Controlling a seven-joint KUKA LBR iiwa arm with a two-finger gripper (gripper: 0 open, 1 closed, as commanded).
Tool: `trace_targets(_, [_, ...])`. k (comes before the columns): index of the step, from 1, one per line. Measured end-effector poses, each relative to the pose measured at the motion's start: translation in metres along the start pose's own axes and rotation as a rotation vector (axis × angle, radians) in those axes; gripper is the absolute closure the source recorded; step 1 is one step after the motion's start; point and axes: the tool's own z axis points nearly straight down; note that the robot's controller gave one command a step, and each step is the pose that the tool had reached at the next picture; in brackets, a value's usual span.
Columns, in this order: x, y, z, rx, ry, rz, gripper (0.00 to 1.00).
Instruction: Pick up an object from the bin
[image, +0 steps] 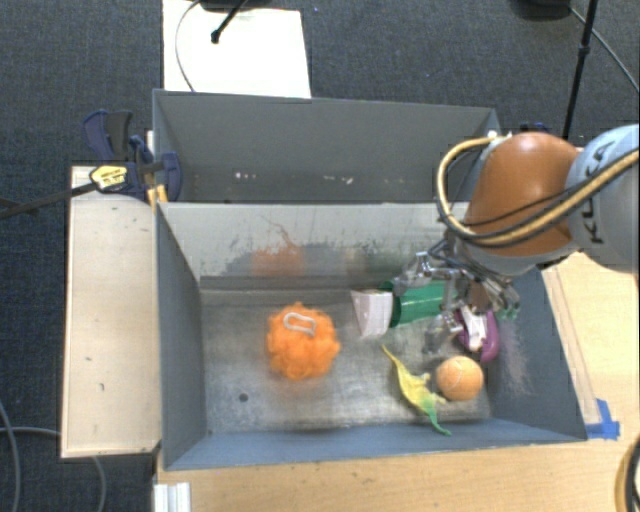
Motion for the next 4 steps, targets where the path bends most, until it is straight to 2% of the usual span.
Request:
trace_targets(1, [0.027,-0.045,0.024,0.006,-0.04,-0.102,0.0])
trace_targets(2, [0.036,-0.046,0.037,0.006,-0.005,-0.1,0.0])
trace_targets(3, [0.038,-0.045,0.039,0.003,0.0,-0.1,0.0])
trace_targets(4, [0.02,-0.042,0.048,0.001,0.01,-0.078,0.0])
